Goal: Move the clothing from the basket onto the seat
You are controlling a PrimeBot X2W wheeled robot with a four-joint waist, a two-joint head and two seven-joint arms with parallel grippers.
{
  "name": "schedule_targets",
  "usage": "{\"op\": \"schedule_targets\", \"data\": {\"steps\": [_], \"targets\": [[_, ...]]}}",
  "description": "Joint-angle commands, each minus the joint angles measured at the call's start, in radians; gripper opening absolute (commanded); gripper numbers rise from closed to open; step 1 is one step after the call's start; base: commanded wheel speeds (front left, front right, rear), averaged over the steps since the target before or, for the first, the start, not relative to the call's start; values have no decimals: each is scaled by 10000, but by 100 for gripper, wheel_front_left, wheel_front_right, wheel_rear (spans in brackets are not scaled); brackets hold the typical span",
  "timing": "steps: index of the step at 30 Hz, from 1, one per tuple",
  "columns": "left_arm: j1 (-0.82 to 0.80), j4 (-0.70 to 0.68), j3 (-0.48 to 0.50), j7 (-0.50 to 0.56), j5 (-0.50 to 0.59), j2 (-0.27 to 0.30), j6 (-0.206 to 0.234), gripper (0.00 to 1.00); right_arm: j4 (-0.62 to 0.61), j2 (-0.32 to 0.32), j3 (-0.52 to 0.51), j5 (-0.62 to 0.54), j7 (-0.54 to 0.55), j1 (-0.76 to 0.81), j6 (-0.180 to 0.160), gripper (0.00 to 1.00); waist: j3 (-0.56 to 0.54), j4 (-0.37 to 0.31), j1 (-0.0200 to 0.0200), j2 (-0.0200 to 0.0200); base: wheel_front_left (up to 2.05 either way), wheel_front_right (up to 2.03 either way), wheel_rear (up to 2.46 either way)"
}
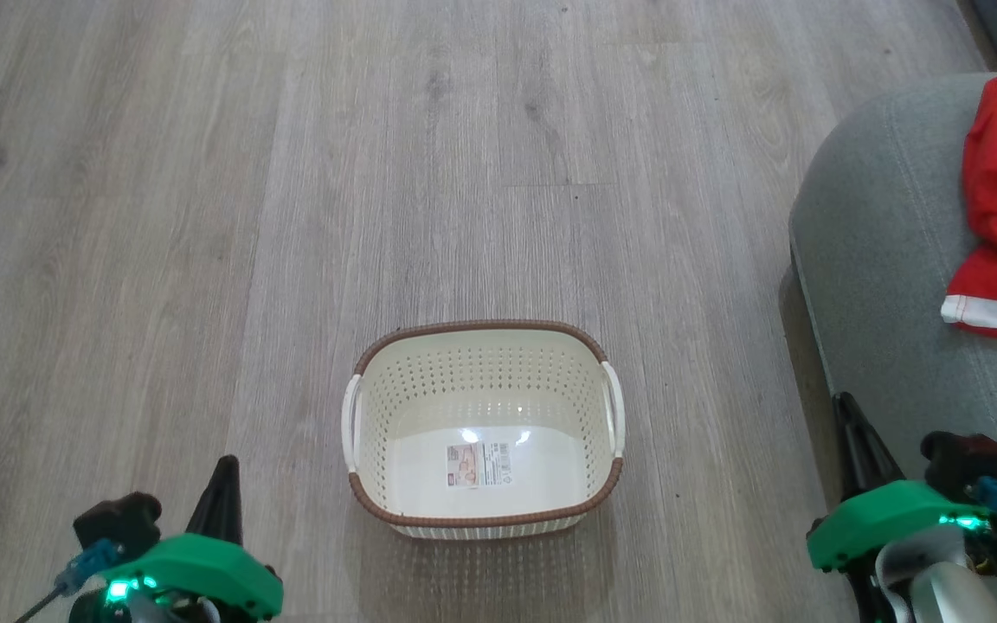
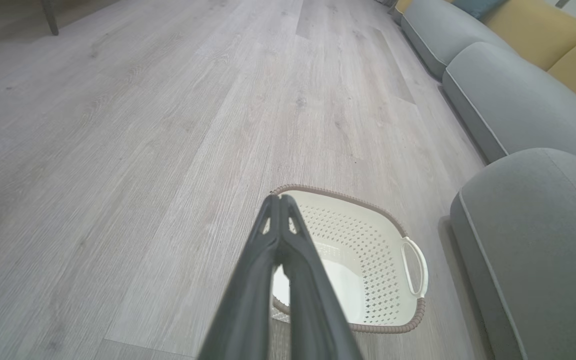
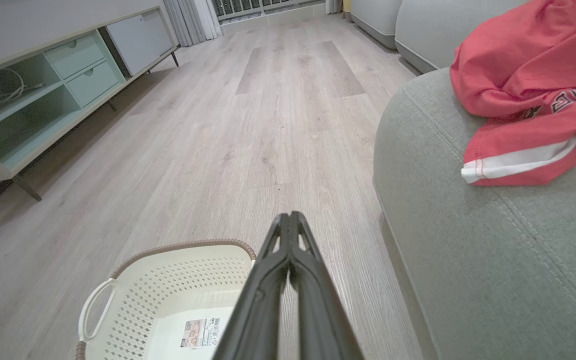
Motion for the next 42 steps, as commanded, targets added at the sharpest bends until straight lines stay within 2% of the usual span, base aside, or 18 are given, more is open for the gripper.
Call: {"op": "schedule_targets", "data": {"steps": [1,42], "targets": [[-379,-383,158,66,-217,25,-86,0,-384,-12,-34,272,48,-309,-1,0,-3,0,0,-1,0,0,0],[-516,-985,529,1293,-4853,-9,-298,0,-864,23,-104,5642,1273,-341,-2,0,-185,-22,0,-1,0,0,0]]}}
